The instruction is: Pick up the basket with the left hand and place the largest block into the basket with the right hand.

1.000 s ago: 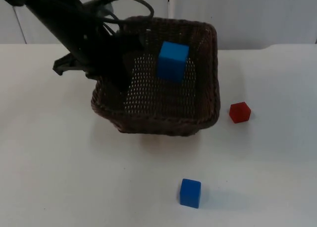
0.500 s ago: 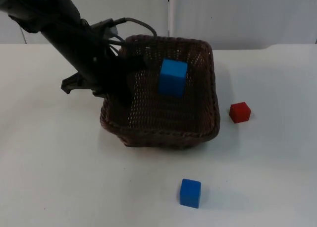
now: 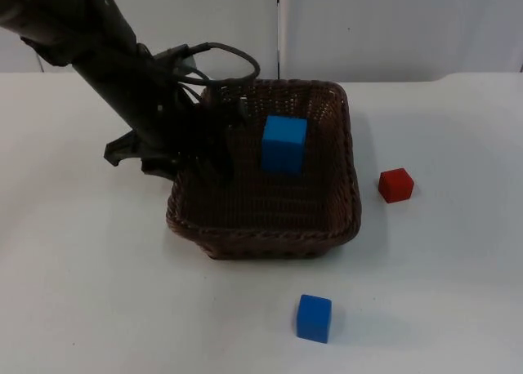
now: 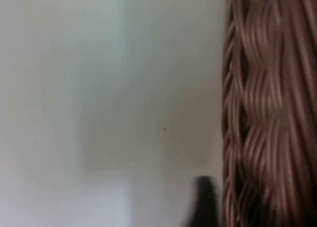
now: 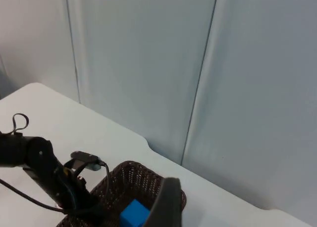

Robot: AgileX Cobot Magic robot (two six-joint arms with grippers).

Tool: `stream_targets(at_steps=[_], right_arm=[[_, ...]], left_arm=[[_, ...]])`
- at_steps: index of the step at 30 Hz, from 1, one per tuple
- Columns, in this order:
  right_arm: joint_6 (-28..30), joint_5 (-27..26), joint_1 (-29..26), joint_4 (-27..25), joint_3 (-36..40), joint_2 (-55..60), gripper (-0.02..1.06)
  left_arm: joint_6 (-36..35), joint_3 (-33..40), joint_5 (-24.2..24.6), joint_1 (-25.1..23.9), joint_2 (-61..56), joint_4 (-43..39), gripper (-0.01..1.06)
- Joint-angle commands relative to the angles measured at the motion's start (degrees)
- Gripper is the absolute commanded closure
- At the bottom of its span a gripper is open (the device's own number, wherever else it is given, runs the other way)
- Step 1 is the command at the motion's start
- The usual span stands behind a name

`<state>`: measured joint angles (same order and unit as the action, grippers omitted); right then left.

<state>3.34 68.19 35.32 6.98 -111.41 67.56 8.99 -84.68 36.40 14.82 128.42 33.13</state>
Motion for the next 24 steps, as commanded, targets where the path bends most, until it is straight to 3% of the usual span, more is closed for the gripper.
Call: stream_targets(at_steps=[1,3,6,24], right_arm=[[0.6,0.1,-0.3,0.4,0.1,-0.5,0.32],[0.6,0.4,-0.3,0.4,0.1,-0.5,0.32],[0.6,0.5,-0.3,0.4,0.1,-0.5,0.32],[0.7,-1.0,-0.3,0.4,0.1,-0.5,0.32]], left_arm=[[-0.5,-0.1,0.1,0.2,-0.8,0.6,0.34],[-0.5,-0.1,0.1,0.0,-1.3,0.5,0.23],[-0.5,-0.1,0.5,0.0,-2.6,-0.1,0.19],[-0.5,-0.1,4.7,0.0,-14.0,-2.2,0.18]])
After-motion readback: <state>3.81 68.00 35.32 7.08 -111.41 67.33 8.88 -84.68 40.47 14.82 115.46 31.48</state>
